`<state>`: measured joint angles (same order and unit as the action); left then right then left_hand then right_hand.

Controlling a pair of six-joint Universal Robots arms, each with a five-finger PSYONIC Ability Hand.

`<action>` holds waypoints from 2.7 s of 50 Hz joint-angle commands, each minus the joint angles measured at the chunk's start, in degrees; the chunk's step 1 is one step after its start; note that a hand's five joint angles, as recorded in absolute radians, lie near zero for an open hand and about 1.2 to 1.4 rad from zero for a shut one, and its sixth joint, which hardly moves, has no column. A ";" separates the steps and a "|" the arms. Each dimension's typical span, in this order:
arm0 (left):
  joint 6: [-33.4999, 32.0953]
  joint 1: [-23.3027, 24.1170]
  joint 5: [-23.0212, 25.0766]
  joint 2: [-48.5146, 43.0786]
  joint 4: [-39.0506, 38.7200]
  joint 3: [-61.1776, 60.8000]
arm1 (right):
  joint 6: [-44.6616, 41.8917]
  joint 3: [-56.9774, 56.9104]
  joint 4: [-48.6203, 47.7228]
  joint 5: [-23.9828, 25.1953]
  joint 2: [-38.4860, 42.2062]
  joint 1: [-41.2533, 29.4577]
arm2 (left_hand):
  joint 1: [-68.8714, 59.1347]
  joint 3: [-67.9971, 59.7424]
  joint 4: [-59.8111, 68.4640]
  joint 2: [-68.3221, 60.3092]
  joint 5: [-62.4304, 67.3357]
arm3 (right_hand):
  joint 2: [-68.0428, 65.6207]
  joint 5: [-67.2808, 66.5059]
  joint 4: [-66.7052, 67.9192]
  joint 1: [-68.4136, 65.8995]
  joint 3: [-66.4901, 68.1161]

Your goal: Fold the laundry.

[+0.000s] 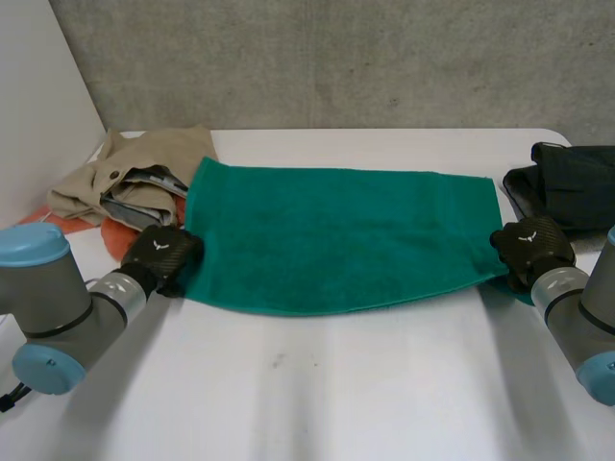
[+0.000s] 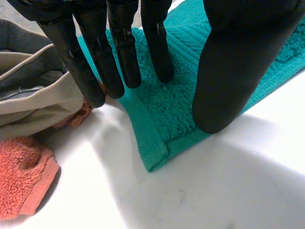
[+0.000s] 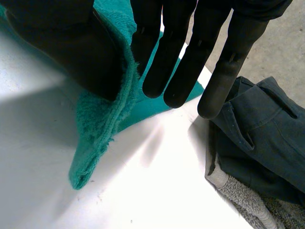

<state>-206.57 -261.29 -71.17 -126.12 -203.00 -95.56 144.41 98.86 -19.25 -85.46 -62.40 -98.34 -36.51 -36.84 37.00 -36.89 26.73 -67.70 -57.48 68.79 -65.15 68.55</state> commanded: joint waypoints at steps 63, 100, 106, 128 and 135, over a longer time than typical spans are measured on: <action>4.24 7.37 -0.72 -1.23 4.37 4.24 | -0.44 0.72 0.00 -0.06 0.35 0.17 | -14.38 -14.04 13.89 -13.99 14.16 | -12.30 -12.52 11.21 -14.85 11.45; -0.68 14.93 -9.16 35.42 35.93 -22.74 | -32.26 10.83 42.01 0.29 -21.01 8.08 | -43.49 -43.16 43.00 -43.11 43.27 | -12.30 -12.52 11.21 -14.85 11.45; -0.86 15.72 -13.81 28.66 28.29 -17.83 | -32.17 9.17 39.65 0.21 -19.95 7.73 | -43.49 -43.16 43.00 -43.11 43.27 | -12.30 -12.52 11.21 -14.85 11.45; -13.42 16.60 -19.44 0.00 8.77 28.39 | -24.35 -27.99 7.14 -1.73 4.13 -3.52 | -43.49 -43.16 43.00 -43.11 43.27 | -12.30 -12.52 11.21 -14.85 11.45; -13.08 16.77 -19.88 1.31 0.07 50.99 | -16.53 -40.76 -12.90 -2.69 0.45 -4.58 | -43.49 -43.16 43.00 -43.11 43.27 | -12.30 -12.52 11.21 -14.85 11.45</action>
<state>-220.21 -244.54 -90.78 -126.37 -197.01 -58.55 122.21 66.13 -17.91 -87.46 -58.53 -102.47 -66.16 -68.47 68.85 -68.67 56.47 -67.75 -57.81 68.80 -65.15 68.61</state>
